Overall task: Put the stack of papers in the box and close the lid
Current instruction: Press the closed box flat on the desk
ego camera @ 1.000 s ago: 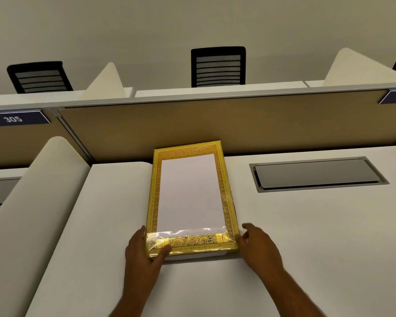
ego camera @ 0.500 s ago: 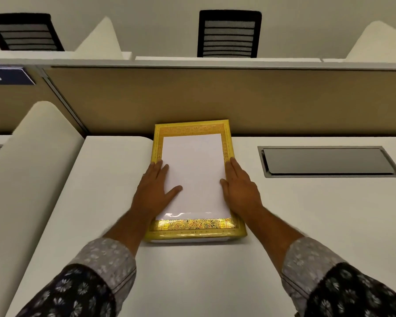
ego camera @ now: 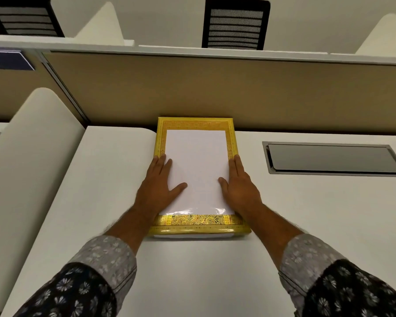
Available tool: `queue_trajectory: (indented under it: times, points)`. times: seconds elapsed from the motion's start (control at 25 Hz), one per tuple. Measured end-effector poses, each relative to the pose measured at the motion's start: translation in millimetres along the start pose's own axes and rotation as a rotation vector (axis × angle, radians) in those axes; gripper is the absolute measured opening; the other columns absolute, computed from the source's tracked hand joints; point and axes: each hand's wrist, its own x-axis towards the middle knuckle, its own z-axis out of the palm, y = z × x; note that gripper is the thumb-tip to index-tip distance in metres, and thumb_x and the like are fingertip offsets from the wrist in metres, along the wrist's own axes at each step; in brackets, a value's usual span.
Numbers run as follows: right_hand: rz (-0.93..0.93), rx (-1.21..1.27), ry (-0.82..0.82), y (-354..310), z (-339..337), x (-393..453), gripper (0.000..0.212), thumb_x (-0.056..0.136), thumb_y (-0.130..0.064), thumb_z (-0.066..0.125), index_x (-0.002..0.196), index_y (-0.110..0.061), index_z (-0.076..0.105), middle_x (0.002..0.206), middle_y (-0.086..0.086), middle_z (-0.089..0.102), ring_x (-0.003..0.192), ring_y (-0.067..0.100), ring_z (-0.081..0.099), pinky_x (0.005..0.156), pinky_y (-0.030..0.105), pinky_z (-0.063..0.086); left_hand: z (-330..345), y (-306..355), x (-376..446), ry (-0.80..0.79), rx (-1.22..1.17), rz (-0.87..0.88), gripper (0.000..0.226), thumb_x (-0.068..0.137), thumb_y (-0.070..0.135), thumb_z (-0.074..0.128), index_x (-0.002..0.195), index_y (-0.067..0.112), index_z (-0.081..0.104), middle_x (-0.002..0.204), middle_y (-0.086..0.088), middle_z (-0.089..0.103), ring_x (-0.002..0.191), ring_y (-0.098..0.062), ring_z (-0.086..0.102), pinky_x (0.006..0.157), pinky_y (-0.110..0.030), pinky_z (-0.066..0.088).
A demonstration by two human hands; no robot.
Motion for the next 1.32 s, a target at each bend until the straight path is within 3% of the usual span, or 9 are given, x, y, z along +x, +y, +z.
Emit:
queue_trajectory:
  times: [0.36,0.56,0.8,1.04,1.32]
  points:
    - [-0.002,-0.016,-0.018,5.9,-1.1,-18.3,0.081,0.109,-0.054,0.039,0.171,-0.021,-0.002,0.179,-0.007,-0.011,0.155,0.028,0.037,0.116,0.046,0.046,4.3,7.5,-16.1,0.004,0.015,-0.001,0.099,0.091,0.08,0.045,0.168,0.022,0.022,0.178,0.005,0.008,0.165,-0.017,0.001,0.125,-0.045,0.029]
    - [-0.036,0.042,-0.139,11.0,-19.4,-14.7,0.101,0.101,-0.064,0.051,0.17,-0.02,-0.008,0.178,-0.003,-0.018,0.159,0.031,0.032,0.121,0.048,0.042,-5.4,7.9,-14.7,-0.075,0.012,0.012,0.101,0.091,0.079,0.048,0.169,0.021,0.018,0.179,0.005,0.003,0.165,-0.017,-0.004,0.128,-0.049,0.025]
    - [-0.045,0.104,-0.002,22.0,16.3,-47.9,0.109,0.094,-0.077,0.05,0.169,-0.03,-0.013,0.176,-0.009,-0.023,0.162,0.025,0.027,0.122,0.042,0.04,1.5,7.4,-16.4,-0.015,0.024,-0.006,0.107,0.084,0.089,0.033,0.168,0.024,0.02,0.178,0.007,0.006,0.165,-0.017,0.0,0.126,-0.049,0.029]
    - [-0.048,0.111,-0.023,21.2,11.3,-31.8,0.11,0.095,-0.075,0.051,0.168,-0.027,-0.017,0.176,-0.008,-0.026,0.163,0.024,0.022,0.125,0.04,0.037,0.5,5.0,1.6,0.009,0.018,0.005,0.103,0.086,0.086,0.034,0.168,0.024,0.023,0.178,0.008,0.008,0.165,-0.015,0.001,0.127,-0.046,0.029]
    - [-0.045,0.082,-0.101,21.9,-2.5,-29.6,0.111,0.095,-0.073,0.054,0.17,-0.024,-0.012,0.177,-0.002,-0.022,0.165,0.027,0.015,0.129,0.044,0.029,-17.7,10.7,9.5,-0.171,0.168,0.014,0.1,0.095,0.077,0.041,0.17,0.02,0.008,0.179,0.0,-0.005,0.165,-0.022,-0.005,0.131,-0.047,0.016]
